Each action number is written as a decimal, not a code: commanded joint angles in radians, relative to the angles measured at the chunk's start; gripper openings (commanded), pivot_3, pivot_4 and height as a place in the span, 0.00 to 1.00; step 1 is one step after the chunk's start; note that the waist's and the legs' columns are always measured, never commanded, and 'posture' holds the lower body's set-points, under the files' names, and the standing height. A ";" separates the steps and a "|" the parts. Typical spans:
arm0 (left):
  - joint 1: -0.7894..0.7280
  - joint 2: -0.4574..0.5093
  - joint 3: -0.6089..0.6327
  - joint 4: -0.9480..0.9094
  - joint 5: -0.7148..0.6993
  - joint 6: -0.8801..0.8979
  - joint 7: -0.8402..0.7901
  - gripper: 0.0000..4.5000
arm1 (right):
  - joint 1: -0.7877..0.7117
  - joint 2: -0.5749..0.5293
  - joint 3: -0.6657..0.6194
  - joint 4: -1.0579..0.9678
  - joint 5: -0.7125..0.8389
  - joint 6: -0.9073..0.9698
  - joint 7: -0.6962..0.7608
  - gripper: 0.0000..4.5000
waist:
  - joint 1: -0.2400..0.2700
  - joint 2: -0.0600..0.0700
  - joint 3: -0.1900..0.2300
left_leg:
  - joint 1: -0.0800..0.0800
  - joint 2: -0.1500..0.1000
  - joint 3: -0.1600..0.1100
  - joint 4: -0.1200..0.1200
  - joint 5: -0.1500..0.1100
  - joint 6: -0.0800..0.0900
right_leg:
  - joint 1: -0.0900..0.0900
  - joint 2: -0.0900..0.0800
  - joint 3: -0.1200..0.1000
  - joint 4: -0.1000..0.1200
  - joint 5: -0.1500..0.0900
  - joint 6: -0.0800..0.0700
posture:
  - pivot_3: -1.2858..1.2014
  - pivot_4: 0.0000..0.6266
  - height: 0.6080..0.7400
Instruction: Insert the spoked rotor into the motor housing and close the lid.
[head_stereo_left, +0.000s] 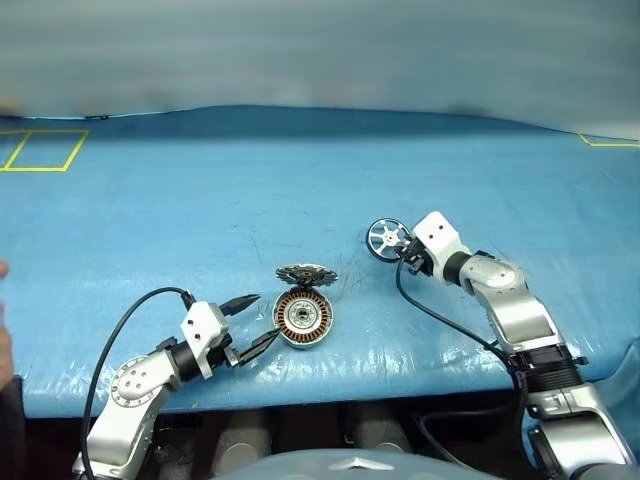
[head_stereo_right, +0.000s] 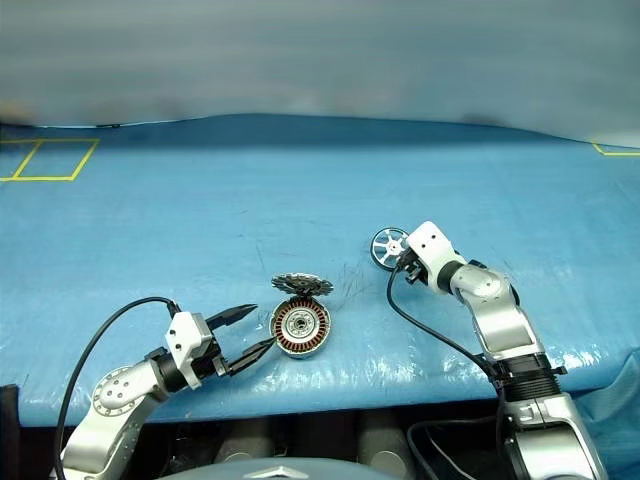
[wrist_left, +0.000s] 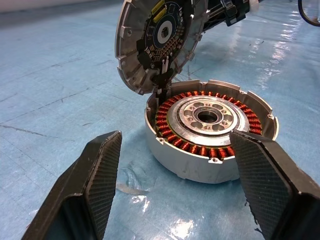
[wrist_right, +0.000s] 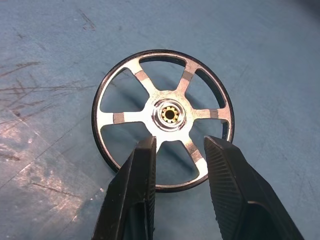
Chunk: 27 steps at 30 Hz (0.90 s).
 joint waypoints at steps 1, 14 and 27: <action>-0.003 0.004 -0.002 -0.041 0.000 -0.001 0.000 0.82 | -0.031 -0.012 0.018 0.035 -0.035 -0.036 0.007 0.35 | -0.001 0.000 0.000 | 0.000 0.000 0.000 0.000 0.000 0.000 | 0.000 0.000 0.000 0.000 0.000 0.000 | 0.52 0.24 1.00; 0.005 -0.007 -0.002 -0.015 0.006 -0.018 0.004 0.82 | -0.017 0.011 0.012 -0.044 -0.024 -0.017 0.033 0.35 | -0.001 0.000 0.000 | 0.002 0.000 0.000 0.000 0.000 0.000 | 0.001 0.000 0.001 0.001 -0.001 0.001 | 0.52 0.24 1.00; -0.012 -0.009 -0.001 0.029 0.009 -0.045 -0.009 0.82 | -0.009 0.069 -0.002 0.006 -0.009 0.036 -0.008 0.35 | -0.001 0.000 0.000 | 0.002 0.000 0.001 0.001 0.000 0.000 | 0.000 0.000 0.001 0.002 -0.001 0.001 | 0.52 0.24 1.00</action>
